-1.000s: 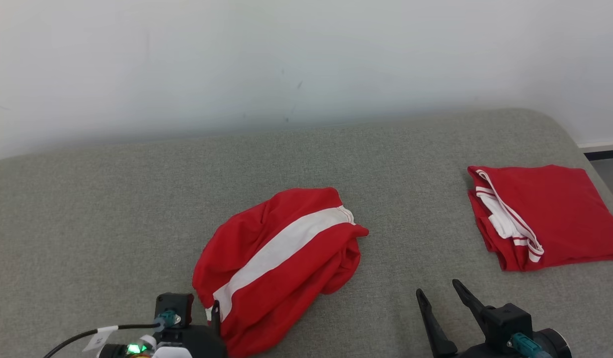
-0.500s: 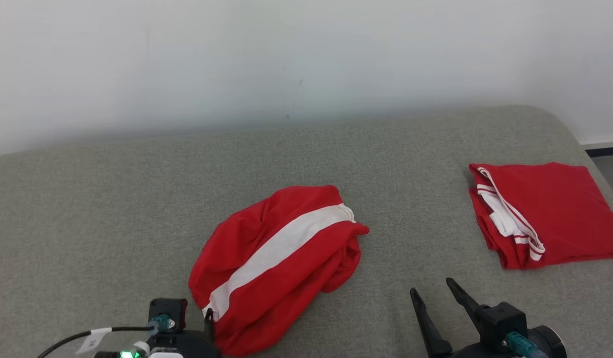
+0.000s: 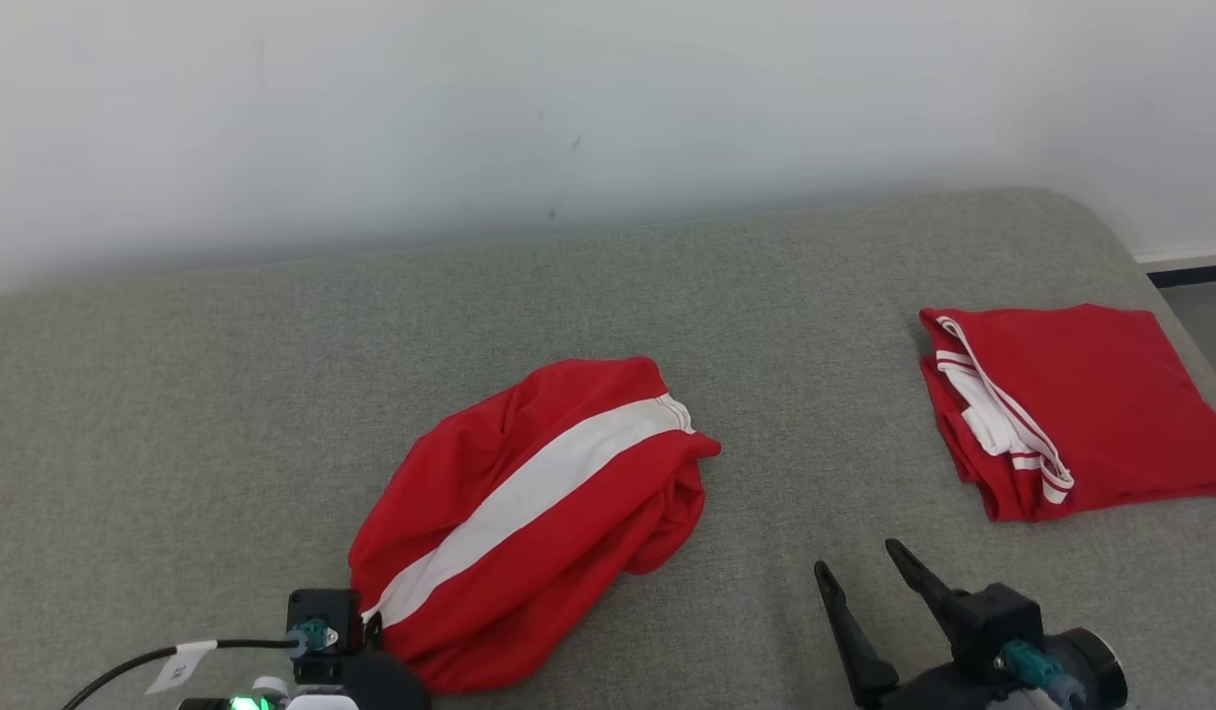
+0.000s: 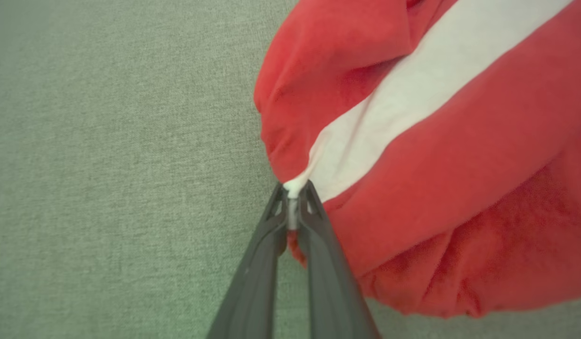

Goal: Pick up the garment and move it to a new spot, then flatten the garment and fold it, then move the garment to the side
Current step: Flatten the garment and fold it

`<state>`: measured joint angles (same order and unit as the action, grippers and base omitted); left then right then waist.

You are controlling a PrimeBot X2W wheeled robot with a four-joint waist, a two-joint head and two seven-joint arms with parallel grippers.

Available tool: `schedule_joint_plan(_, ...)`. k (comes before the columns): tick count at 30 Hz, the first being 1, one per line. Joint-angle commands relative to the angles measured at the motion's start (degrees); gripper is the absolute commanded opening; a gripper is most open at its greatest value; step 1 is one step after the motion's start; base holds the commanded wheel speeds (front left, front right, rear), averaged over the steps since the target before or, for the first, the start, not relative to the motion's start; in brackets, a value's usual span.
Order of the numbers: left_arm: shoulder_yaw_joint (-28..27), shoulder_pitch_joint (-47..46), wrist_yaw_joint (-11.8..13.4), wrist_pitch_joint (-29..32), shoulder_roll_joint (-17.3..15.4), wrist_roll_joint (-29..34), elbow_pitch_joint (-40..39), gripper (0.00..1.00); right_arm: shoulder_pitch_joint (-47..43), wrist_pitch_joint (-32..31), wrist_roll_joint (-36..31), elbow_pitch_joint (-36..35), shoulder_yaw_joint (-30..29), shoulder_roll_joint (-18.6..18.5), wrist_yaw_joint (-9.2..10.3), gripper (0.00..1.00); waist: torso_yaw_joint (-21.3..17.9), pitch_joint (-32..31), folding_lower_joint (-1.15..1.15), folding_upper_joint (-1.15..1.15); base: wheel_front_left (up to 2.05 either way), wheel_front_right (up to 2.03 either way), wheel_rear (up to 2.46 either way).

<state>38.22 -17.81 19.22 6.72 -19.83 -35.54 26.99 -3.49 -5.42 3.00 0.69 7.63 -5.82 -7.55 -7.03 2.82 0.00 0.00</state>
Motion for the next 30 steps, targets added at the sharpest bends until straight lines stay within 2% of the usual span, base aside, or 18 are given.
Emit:
schedule_joint_plan(1, -0.4, 0.0, 0.1, -0.7, 0.3, -0.4, -0.1, 0.00, 1.6, -0.6, 0.5, -0.3, 0.3, -0.8, 0.15, 1.00, 0.6, 0.1, 0.00, 0.00, 0.00, 0.00, 0.00)
schedule_joint_plan(3, -0.7, 0.2, 0.5, -1.5, 0.4, -0.6, -0.4, 0.00, 3.9, -3.2, 2.2, -0.5, 1.2, -1.4, 0.15, 1.00, 1.2, 0.2, 0.00, 0.00, 0.00, 0.00, 0.00)
schedule_joint_plan(9, -2.1, 0.8, 1.1, -5.0, -0.4, -0.7, -1.4, 0.00, 15.6, -19.7, 9.0, 1.8, 2.5, -4.9, 0.08, 1.00, 3.6, 1.0, 0.00, 0.00, 0.00, 0.00, 0.00)
schedule_joint_plan(16, -0.5, -3.9, -0.2, -6.7, 2.1, 1.1, -1.3, 0.00, 29.2, -32.2, 13.0, 12.9, 0.0, -5.7, 0.03, 1.00, 8.6, 5.1, 0.00, 0.00, 0.00, 0.00, 0.00)
schedule_joint_plan(20, 0.4, -6.9, -0.9, -7.4, 3.6, 2.1, -1.0, 0.00, 34.1, -35.3, 13.1, 18.7, -0.9, -5.8, 0.03, 1.00, 11.0, 8.3, 0.00, 0.00, 0.00, 0.00, 0.00)
schedule_joint_plan(24, 0.9, -9.0, -1.4, -8.2, 4.3, 2.8, -0.5, 0.00, 37.2, -35.4, 13.3, 22.2, -0.9, -5.1, 0.03, 1.00, 12.2, 11.1, 0.00, 0.00, 0.00, 0.00, 0.00)
schedule_joint_plan(28, 0.9, -9.9, -1.3, -8.8, 4.3, 2.9, -0.3, 0.00, 38.8, -34.9, 13.8, 23.7, 0.2, -3.9, 0.03, 0.91, 12.8, 13.1, 0.00, 0.00, 0.00, 0.00, 0.00)
schedule_joint_plan(30, 0.9, -10.0, -1.3, -9.0, 4.3, 2.8, -0.3, 0.00, 38.9, -34.9, 13.8, 23.7, 0.6, -3.7, 0.03, 0.91, 12.9, 13.4, 0.00, 0.00, 0.00, 0.00, 0.00)
